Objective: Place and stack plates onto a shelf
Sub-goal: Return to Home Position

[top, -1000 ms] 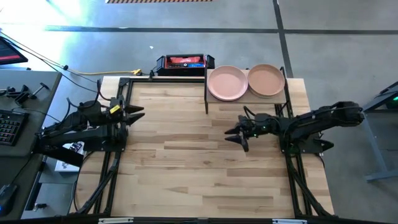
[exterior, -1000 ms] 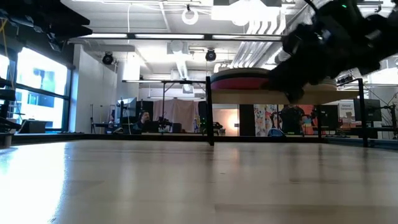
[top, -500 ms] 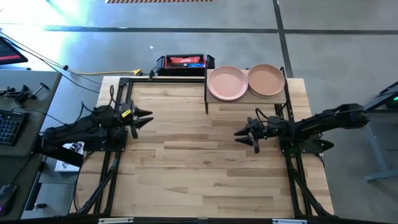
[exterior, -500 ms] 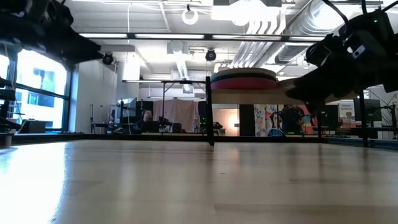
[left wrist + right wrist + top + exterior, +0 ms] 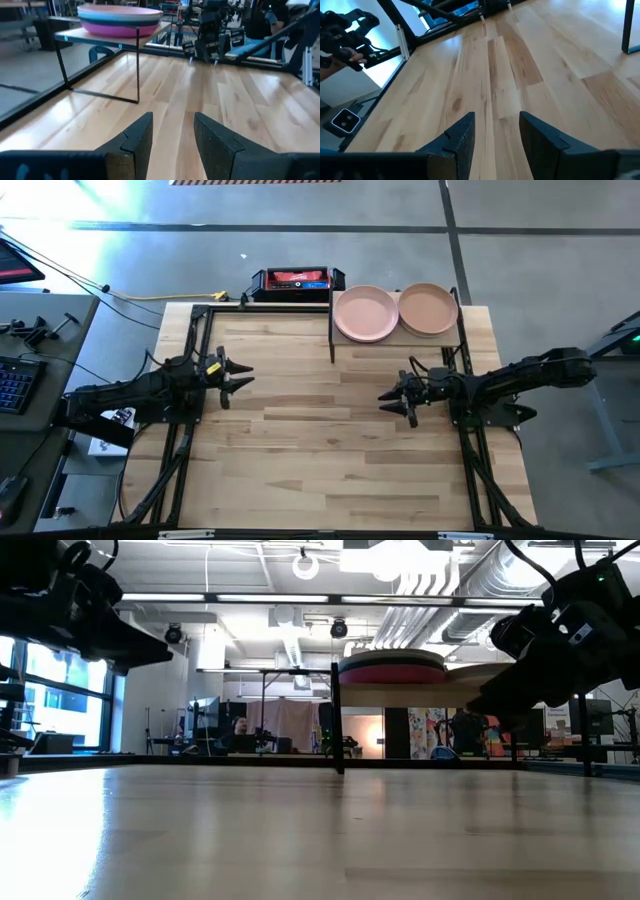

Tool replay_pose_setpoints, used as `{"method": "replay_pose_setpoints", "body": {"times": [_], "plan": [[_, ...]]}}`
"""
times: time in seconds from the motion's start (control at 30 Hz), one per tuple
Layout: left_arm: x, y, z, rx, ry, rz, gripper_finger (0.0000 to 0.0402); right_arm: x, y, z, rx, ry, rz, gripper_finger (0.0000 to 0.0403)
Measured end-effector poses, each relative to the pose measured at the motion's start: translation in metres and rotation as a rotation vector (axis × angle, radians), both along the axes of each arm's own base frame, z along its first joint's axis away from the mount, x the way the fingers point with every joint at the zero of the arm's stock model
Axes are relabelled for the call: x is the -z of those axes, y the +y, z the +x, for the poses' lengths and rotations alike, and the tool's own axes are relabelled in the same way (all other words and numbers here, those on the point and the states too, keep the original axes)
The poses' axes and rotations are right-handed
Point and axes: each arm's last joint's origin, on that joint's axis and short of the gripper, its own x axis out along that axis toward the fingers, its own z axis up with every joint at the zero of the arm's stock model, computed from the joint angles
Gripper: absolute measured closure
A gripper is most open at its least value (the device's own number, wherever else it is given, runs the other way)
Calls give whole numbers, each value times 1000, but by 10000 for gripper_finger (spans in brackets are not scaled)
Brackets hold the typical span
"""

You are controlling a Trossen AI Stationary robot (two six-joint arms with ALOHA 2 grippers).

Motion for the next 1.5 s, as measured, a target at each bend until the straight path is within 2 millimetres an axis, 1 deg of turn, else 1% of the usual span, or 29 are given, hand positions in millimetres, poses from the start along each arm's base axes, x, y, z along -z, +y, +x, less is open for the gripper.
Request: {"method": "replay_pose_setpoints", "body": {"times": [0.1, 0.27, 0.47, 0.7, 0.8, 1.0, 1.27, 1.4, 1.5], "plan": [[1, 0, 0, -8, 11, 10, 271, 1, 0, 0, 8, 10, 30, 261], [1, 1, 0, -37, -5, -70, 271, 1, 0, 0, 7, 11, 29, 261], [1, 1, 0, -28, 13, -3, 271, 1, 0, 0, 7, 11, 29, 261], [1, 1, 0, -29, 14, 0, 271, 1, 0, -2, 7, 21, 30, 261], [1, 1, 0, -29, 14, 1, 271, -5, 0, -6, 7, 10, 29, 261], [1, 1, 0, -29, 12, 1, 271, -20, 2, -23, 5, -47, 25, 261], [-1, 1, -1, -29, -4, 4, 271, -41, 3, -41, 0, -228, 13, 261], [2, 1, 2, -29, -83, 20, 271, -48, 4, -46, -1, -308, 7, 261], [3, 1, 3, -28, -95, 22, 271, -52, 4, -49, -1, -356, 4, 261]]}}
